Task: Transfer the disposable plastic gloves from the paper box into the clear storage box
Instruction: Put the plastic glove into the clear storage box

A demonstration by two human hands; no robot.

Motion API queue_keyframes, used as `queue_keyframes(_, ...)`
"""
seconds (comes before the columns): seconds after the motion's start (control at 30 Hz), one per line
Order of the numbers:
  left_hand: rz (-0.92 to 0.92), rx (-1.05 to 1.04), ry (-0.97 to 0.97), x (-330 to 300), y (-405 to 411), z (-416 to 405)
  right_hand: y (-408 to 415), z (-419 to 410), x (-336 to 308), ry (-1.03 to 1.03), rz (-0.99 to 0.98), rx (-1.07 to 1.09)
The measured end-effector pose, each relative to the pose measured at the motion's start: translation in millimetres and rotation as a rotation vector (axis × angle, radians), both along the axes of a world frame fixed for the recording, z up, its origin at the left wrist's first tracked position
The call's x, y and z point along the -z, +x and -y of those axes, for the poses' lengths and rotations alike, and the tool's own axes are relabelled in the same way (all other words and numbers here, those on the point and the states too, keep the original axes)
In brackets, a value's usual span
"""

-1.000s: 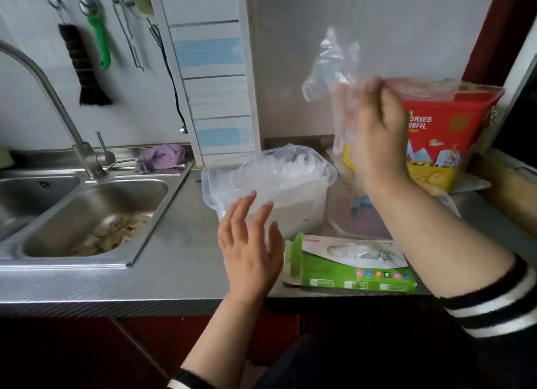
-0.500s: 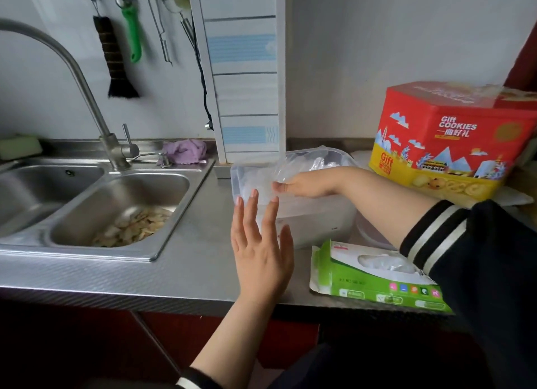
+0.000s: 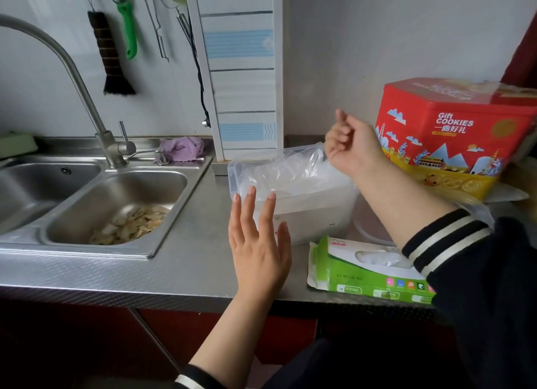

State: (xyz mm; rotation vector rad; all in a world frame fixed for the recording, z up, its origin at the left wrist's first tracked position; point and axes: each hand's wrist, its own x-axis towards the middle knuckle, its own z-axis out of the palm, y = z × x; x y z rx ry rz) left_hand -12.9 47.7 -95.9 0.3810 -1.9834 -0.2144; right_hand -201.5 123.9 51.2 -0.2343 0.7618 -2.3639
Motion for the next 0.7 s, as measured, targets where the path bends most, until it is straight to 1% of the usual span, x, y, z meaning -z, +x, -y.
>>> queue_keyframes(0.03,0.002,-0.004,0.001,0.1,0.2,-0.1,3.1,-9.8,-3.2,-0.118,0.047,0.006)
queue_keyframes(0.07,0.002,-0.007,0.001,-0.4,0.4,0.3,8.3,-19.4,-5.6,-0.199,0.053,0.0)
queue_keyframes(0.1,0.003,-0.005,0.005,-0.7,0.5,-0.2,17.1,-31.2,-6.8,-0.235,0.022,-0.02)
queue_keyframes(0.13,-0.003,0.003,0.005,-1.5,0.8,0.1,27.5,-41.8,-6.5,-0.213,-0.038,-0.045)
queue_keyframes(0.17,-0.01,0.014,0.003,-1.9,1.9,-0.2,37.5,-53.7,-1.5,-0.128,-0.123,-0.059)
queue_keyframes(0.2,-0.021,0.028,-0.006,-2.1,2.8,-0.6,48.8,-66.4,5.3,0.016,-0.246,-0.051)
queue_keyframes(0.3,-0.042,0.061,-0.048,-1.8,4.8,-3.0,74.0,-106.9,43.1,0.664,-0.78,0.028)
queue_keyframes(0.33,-0.053,0.063,-0.06,-2.6,4.8,-3.1,77.1,-117.3,57.4,0.852,-0.909,0.03)
queue_keyframes(0.37,-0.063,0.07,-0.073,-2.9,4.6,-6.1,77.1,-128.7,72.0,1.001,-0.991,0.027)
queue_keyframes(0.43,-0.103,0.111,-0.117,-6.0,4.8,-14.3,76.3,-142.7,97.8,1.211,-1.085,0.04)
queue_keyframes(0.47,-0.13,0.157,-0.123,-8.0,4.7,-21.1,77.8,-144.6,107.5,1.264,-1.11,0.055)
queue_keyframes(0.53,-0.122,0.315,-0.067,-14.0,2.2,-44.6,80.5,-145.4,123.7,1.27,-1.111,0.116)
queue_keyframes(0.57,-0.053,0.395,-0.031,-17.4,-0.6,-57.8,81.4,-144.9,128.6,1.252,-1.086,0.154)
queue_keyframes(0.6,0.063,0.448,0.0,-19.4,-4.8,-70.4,81.2,-144.9,131.2,1.249,-1.07,0.183)
queue_keyframes(0.67,0.356,0.495,0.058,-17.3,-15.1,-83.9,79.6,-143.5,133.8,1.285,-1.11,0.219)
queue_keyframes(0.7,0.472,0.513,0.078,-12.8,-20.6,-86.9,79.6,-144.8,135.1,1.3,-1.128,0.236)
